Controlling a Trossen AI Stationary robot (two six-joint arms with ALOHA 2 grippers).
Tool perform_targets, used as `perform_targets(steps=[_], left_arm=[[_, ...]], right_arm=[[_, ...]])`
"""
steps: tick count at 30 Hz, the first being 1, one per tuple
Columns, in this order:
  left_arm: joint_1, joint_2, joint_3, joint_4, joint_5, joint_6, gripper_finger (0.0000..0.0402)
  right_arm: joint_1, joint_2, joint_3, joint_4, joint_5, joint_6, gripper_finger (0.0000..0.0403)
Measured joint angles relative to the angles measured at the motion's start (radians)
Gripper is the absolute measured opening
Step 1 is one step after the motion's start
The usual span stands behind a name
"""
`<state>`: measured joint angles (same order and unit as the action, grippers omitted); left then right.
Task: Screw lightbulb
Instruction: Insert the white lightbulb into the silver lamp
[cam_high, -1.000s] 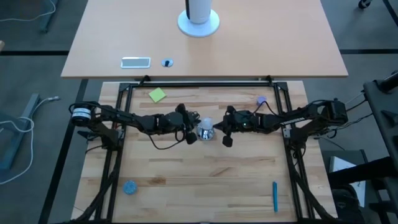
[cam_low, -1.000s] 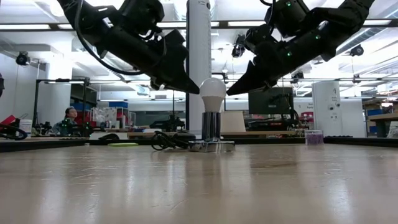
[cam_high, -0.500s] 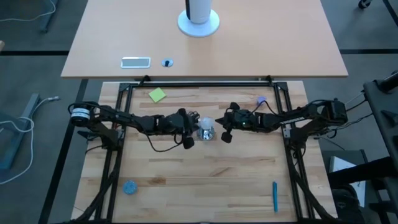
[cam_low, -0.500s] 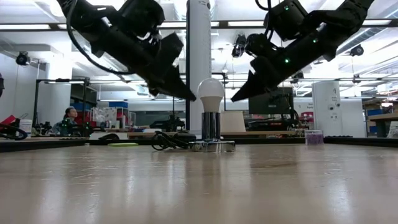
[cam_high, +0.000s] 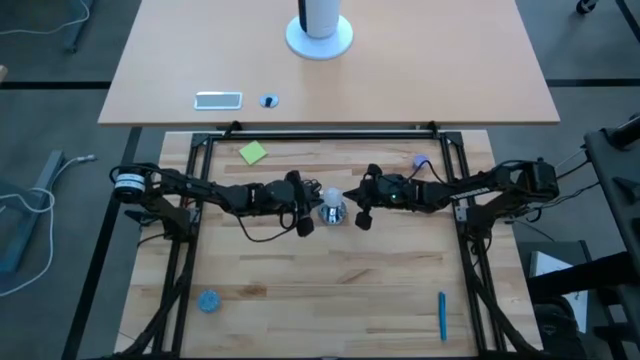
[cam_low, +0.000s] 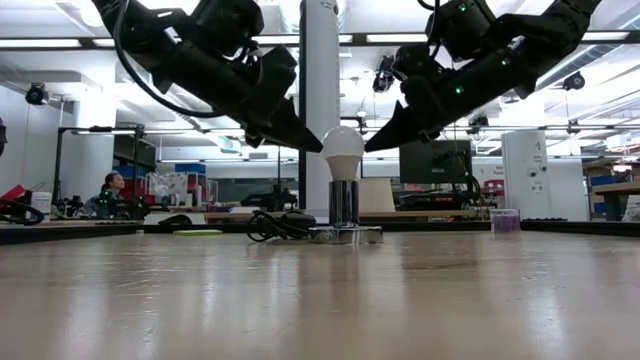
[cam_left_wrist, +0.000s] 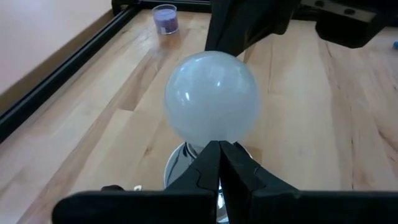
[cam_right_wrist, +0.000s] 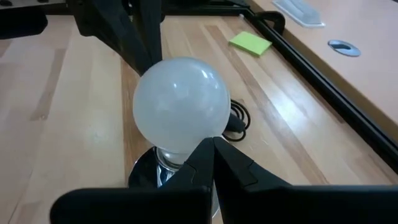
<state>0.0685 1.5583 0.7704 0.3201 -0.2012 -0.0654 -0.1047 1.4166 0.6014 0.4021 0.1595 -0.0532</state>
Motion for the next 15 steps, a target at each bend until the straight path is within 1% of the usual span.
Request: perform_targets(steps=[5, 7, 10, 15], left_arm=[[0.002, 0.001, 0.000, -0.002, -0.005, 0.000, 0.0000], [0.002, 0.001, 0.000, -0.004, -0.031, 0.000, 0.0000], [0.004, 0.001, 0.000, -0.007, -0.054, 0.000, 0.0000], [0.007, 0.002, 0.000, -0.008, -0.062, 0.000, 0.0000]], right_arm=[[0.000, 0.000, 0.006, -0.003, 0.000, 0.002, 0.0000], [0.001, 0.000, 0.006, -0.003, -0.001, 0.011, 0.0000], [0.002, 0.000, 0.006, -0.005, -0.014, 0.031, 0.0000], [0.007, 0.000, 0.006, -0.009, -0.044, 0.045, 0.0000]])
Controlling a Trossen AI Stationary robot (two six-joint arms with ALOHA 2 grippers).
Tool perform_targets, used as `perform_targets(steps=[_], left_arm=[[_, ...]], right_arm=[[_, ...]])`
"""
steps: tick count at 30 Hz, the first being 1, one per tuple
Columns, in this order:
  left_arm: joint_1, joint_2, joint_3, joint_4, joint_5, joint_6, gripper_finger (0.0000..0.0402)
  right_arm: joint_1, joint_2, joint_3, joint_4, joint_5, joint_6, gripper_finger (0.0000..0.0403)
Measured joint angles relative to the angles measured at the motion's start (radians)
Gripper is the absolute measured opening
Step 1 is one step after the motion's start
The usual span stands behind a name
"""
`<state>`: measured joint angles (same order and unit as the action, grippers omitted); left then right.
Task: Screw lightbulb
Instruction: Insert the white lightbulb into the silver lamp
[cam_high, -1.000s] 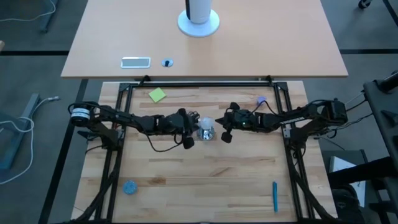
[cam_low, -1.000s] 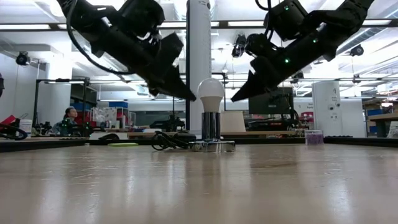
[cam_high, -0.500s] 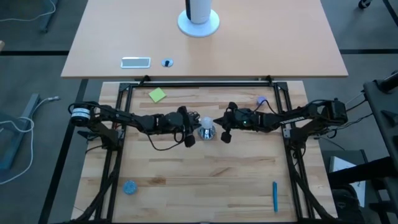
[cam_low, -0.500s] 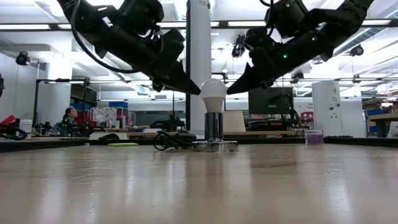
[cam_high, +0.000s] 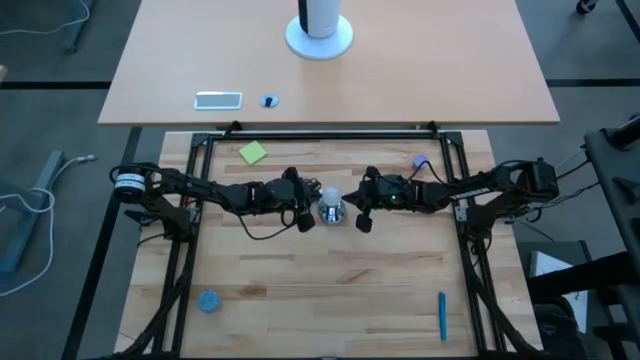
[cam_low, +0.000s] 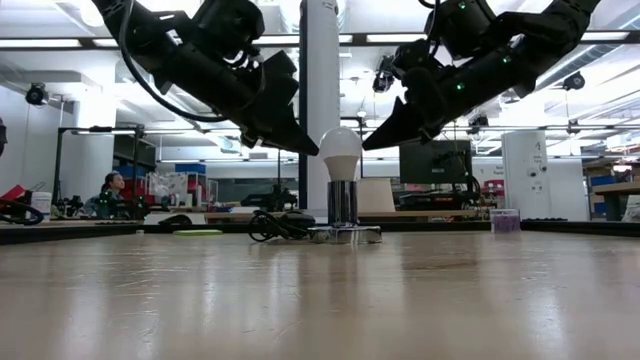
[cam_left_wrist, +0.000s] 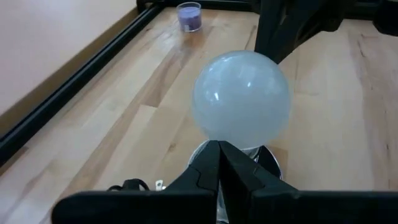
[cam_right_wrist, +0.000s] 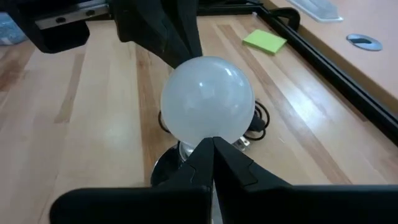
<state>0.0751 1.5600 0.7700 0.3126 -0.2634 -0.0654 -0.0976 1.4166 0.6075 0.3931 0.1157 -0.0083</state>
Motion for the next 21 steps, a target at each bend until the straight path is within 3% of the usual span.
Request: perform_targets(steps=[7, 14, 21], left_arm=[[0.000, 0.000, 0.000, -0.006, -0.015, -0.003, 0.0000], [-0.010, -0.017, 0.000, -0.077, -0.009, -0.038, 0.0000], [-0.016, -0.022, 0.000, -0.010, 0.126, -0.047, 0.0000]], right_arm=[[0.013, 0.000, 0.000, -0.004, 0.000, 0.008, 0.0000], [0.012, -0.004, 0.010, -0.128, 0.066, 0.011, 0.0000], [-0.001, -0.004, 0.010, -0.088, 0.119, -0.022, 0.0000]])
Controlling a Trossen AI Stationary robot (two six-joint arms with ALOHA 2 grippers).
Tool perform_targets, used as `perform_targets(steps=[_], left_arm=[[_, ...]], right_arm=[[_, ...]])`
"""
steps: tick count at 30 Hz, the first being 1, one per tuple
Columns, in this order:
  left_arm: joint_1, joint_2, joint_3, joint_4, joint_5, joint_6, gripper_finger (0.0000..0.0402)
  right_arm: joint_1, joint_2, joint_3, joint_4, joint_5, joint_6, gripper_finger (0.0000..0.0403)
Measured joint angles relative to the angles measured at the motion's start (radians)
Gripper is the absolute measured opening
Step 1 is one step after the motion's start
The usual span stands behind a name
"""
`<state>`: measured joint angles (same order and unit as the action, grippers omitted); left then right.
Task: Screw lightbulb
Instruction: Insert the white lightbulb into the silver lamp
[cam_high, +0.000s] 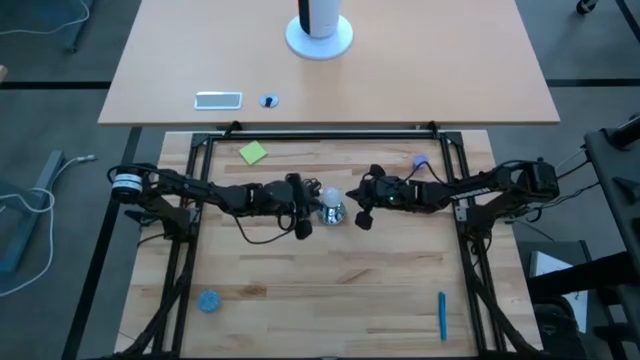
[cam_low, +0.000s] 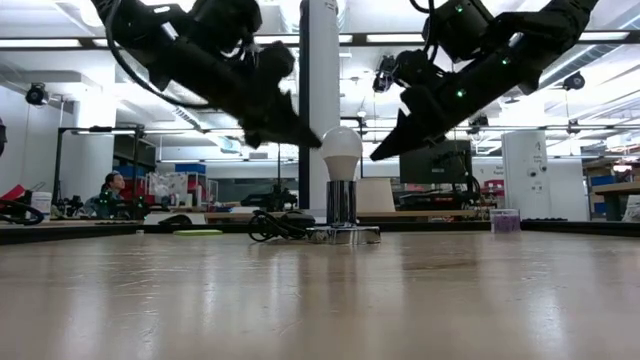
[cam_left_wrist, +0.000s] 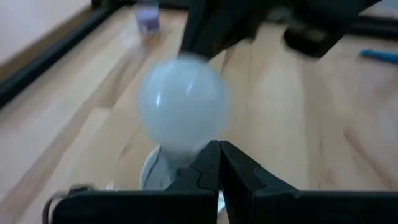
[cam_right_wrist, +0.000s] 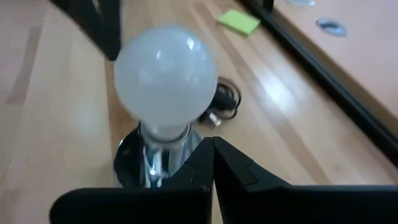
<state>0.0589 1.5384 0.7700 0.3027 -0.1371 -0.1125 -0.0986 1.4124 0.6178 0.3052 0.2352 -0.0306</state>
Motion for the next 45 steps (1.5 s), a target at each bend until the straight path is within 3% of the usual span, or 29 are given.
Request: perform_targets(steps=[17, 26, 29, 35, 45], left_arm=[[0.019, 0.027, 0.000, 0.012, -0.090, 0.023, 0.0000], [0.014, 0.022, 0.000, -0.092, -0.083, -0.034, 0.0000], [0.011, 0.018, 0.000, -0.134, -0.032, -0.070, 0.0000], [0.006, 0.018, 0.000, -0.028, -0.009, -0.022, 0.0000], [0.010, 0.019, 0.000, 0.012, -0.058, 0.025, 0.0000]], right_arm=[[0.009, 0.002, 0.000, 0.048, -0.140, 0.003, 0.0000], [0.009, 0.002, 0.000, -0.019, -0.128, 0.031, 0.0000], [0.008, 0.002, 0.000, -0.057, -0.053, 0.029, 0.0000], [-0.015, 0.004, 0.000, 0.013, -0.002, -0.004, 0.0000], [-0.018, 0.004, 0.000, 0.062, -0.130, 0.011, 0.0000]])
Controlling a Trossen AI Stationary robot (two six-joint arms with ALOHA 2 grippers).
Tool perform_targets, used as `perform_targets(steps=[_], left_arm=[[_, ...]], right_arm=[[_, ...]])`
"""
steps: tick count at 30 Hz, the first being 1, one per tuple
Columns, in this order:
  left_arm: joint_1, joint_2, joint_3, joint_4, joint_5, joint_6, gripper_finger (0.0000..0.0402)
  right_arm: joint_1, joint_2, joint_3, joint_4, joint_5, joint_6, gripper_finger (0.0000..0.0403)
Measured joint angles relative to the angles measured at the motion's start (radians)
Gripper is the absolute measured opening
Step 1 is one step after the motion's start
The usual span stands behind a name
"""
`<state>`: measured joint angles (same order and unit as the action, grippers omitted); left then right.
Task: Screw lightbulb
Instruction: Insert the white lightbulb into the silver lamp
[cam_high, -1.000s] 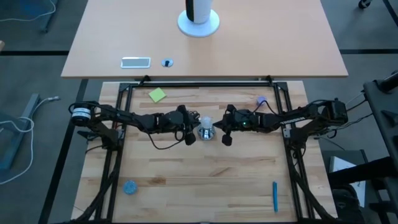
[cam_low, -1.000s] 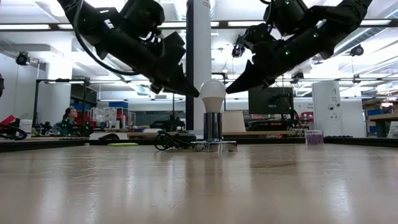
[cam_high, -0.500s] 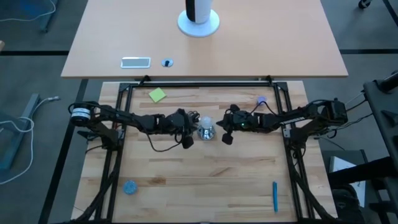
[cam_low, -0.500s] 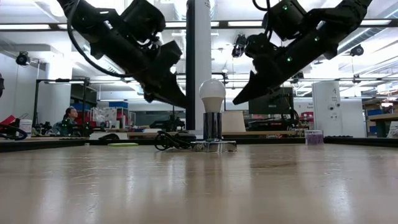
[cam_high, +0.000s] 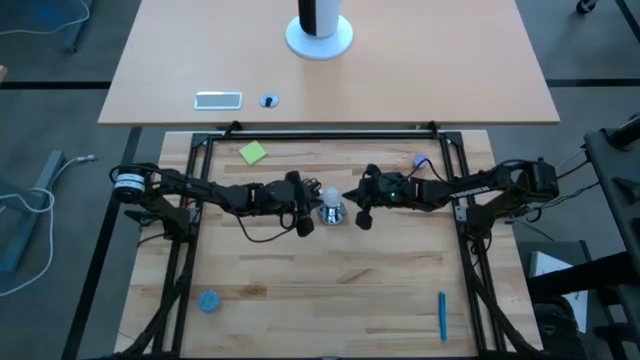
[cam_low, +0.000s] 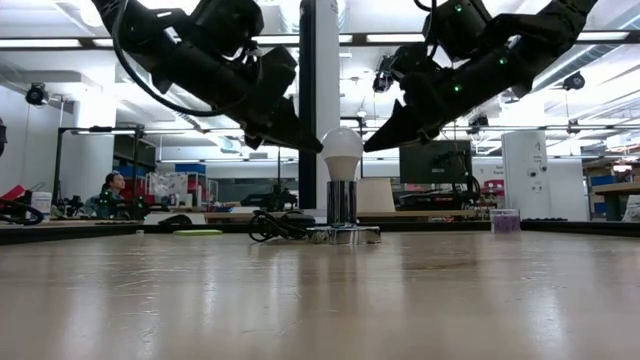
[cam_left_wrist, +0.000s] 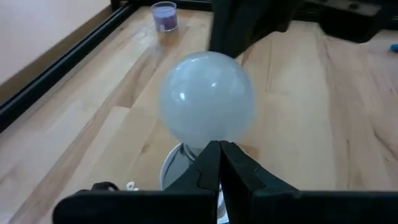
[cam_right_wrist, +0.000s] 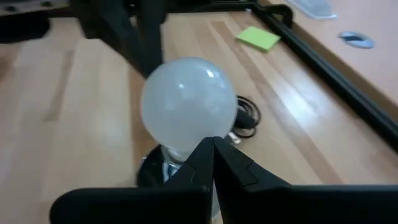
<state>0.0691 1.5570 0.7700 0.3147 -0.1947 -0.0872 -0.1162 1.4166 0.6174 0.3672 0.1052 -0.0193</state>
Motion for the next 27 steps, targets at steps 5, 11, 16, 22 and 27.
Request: perform_targets(steps=[5, 11, 16, 22, 27], left_arm=[[0.006, 0.000, -0.001, -0.003, -0.019, -0.002, 0.0000], [0.004, 0.000, -0.001, -0.061, -0.037, -0.054, 0.0000], [-0.010, 0.000, -0.001, -0.061, 0.030, -0.074, 0.0000], [-0.003, 0.002, 0.000, 0.005, 0.015, -0.027, 0.0000], [0.005, 0.002, 0.000, -0.002, -0.033, -0.023, 0.0000]], right_arm=[[0.003, 0.000, -0.001, -0.002, -0.059, 0.022, 0.0000], [0.008, 0.000, -0.001, -0.029, -0.062, 0.030, 0.0000], [0.006, 0.000, -0.001, -0.088, 0.053, 0.022, 0.0000], [0.000, 0.000, 0.000, -0.024, 0.072, -0.022, 0.0000], [0.000, 0.000, 0.008, -0.026, 0.000, -0.027, 0.0000]])
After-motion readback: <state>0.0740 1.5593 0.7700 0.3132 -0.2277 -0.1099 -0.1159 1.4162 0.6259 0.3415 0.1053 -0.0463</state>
